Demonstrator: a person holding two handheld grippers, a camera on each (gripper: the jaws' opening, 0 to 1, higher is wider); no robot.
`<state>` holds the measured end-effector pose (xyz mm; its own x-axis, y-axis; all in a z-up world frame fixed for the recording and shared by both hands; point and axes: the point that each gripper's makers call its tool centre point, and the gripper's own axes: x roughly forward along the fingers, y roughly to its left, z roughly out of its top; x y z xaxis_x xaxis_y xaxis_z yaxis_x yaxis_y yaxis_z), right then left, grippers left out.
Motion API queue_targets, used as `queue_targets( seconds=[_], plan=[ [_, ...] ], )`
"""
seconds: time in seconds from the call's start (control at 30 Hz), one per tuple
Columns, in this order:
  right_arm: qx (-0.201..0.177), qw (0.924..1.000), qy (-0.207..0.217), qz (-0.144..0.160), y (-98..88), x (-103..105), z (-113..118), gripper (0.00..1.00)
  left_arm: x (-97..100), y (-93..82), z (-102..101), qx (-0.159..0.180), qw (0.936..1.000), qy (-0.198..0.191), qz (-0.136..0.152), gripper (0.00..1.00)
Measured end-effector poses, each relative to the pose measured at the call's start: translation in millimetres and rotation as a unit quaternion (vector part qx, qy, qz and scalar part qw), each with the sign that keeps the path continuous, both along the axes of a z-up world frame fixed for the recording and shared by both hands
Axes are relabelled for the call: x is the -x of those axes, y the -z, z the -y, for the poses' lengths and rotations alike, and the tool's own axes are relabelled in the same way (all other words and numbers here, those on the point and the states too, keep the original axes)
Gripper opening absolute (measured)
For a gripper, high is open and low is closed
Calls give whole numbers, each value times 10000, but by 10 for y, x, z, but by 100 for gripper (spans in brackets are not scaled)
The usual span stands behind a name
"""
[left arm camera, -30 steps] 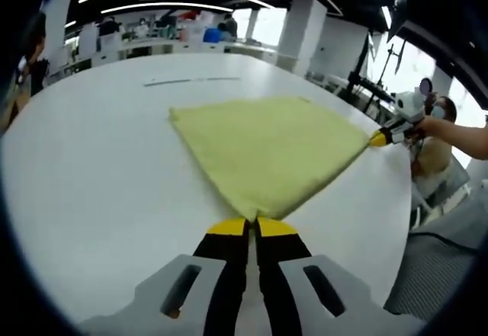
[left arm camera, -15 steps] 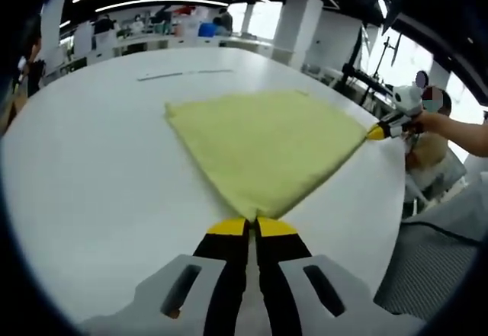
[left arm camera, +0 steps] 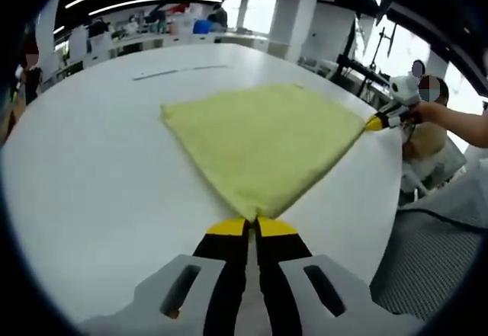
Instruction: Fold the garment on the visible template until the final outline fits inside the template.
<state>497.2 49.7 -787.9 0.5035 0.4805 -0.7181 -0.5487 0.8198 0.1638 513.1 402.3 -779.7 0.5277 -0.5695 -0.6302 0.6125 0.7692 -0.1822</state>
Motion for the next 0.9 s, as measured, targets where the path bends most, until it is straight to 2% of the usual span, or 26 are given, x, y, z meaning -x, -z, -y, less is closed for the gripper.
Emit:
queue_targets(
  seconds=[0.2,0.27,0.37,0.47,0.57,0.67,0.9],
  plan=[
    [-190,9996,228,16,-35,-19,2,0,10,-11,-42,-25,9999,-107,48,4],
    [-294,9991,296,41,-65,-27,1,0,5,-27,-69,-24,9998,-144,103,8],
    [-377,9987,332,63,-102,-29,-16,0,-10,-94,-72,168,9993,-283,152,17],
    [-513,9978,379,157,-176,-52,-58,9,-13,-133,-76,217,9991,-319,201,24],
    [-579,9976,336,186,-242,-48,-121,23,-17,-177,-71,236,9988,-357,239,32],
    [-530,9981,211,236,-289,-40,-186,39,-31,-219,-70,288,9983,-417,277,40],
    [-490,9979,89,406,-488,-34,-341,63,-40,-420,-27,510,9964,-580,340,62]
  ],
)
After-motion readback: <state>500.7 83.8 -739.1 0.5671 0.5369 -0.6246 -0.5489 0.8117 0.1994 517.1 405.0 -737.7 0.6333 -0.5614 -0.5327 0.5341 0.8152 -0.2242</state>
